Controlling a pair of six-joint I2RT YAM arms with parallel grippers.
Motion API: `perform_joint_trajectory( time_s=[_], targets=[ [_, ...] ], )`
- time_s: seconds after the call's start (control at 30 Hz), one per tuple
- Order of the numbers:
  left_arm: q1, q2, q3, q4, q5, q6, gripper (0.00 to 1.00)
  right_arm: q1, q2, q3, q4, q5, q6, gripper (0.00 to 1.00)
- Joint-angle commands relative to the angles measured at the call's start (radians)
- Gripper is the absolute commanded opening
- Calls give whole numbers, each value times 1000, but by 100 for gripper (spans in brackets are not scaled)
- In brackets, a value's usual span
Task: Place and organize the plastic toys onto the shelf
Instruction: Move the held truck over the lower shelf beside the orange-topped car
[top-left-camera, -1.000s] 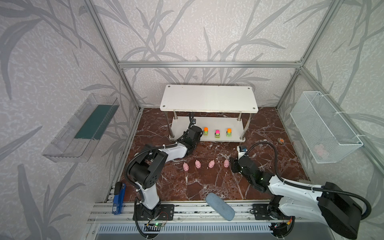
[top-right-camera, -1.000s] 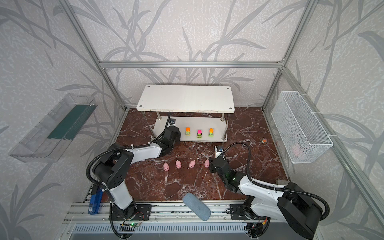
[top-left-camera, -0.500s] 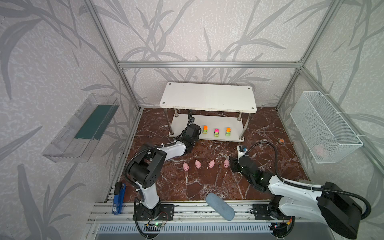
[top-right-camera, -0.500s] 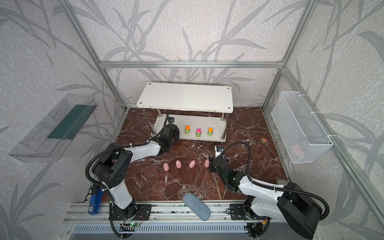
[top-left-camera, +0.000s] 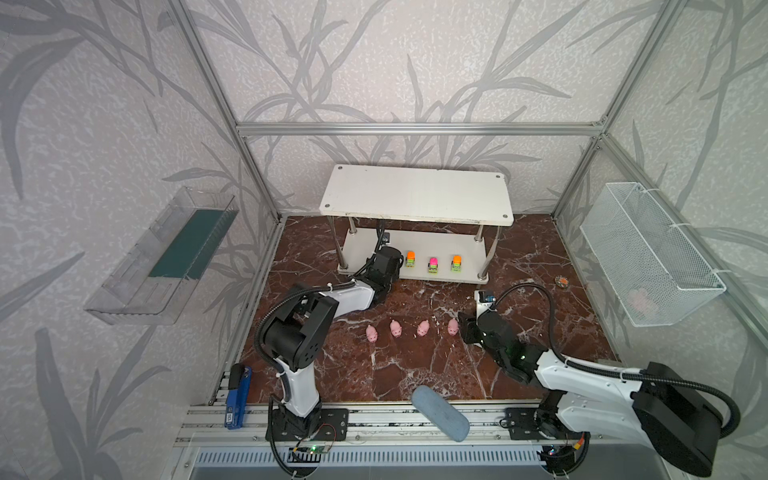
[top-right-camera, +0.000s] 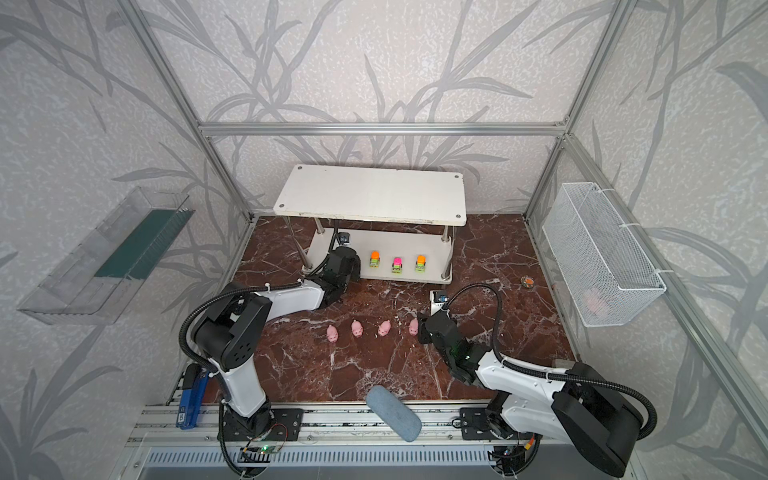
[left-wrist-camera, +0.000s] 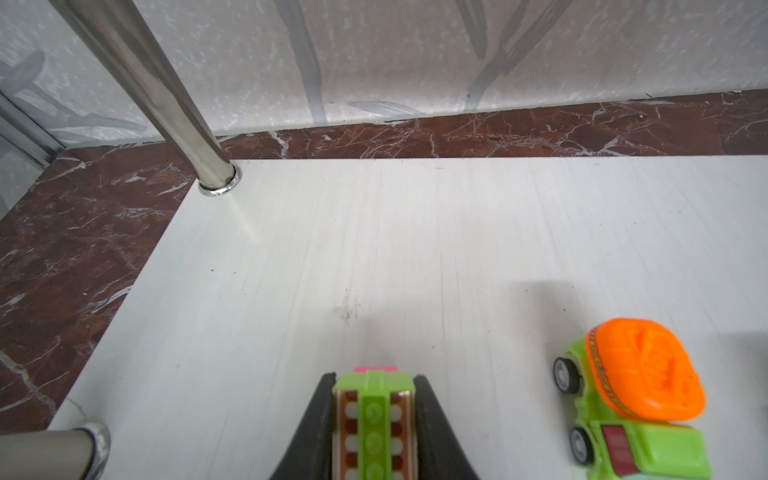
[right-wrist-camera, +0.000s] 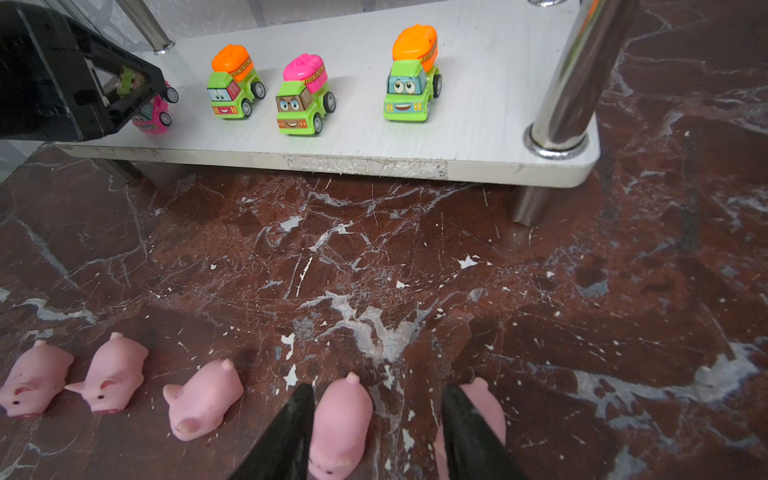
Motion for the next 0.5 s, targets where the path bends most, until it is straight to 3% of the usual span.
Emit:
perform_joint_trajectory(
  time_s=[0.0, 0.47],
  targets=[
    [9, 33, 23, -21, 3, 12, 28, -5, 4, -11, 19, 6, 6, 51],
    [11, -27, -37, 20, -22, 9, 46, -5, 30, -13, 38, -3, 17, 51]
  ],
)
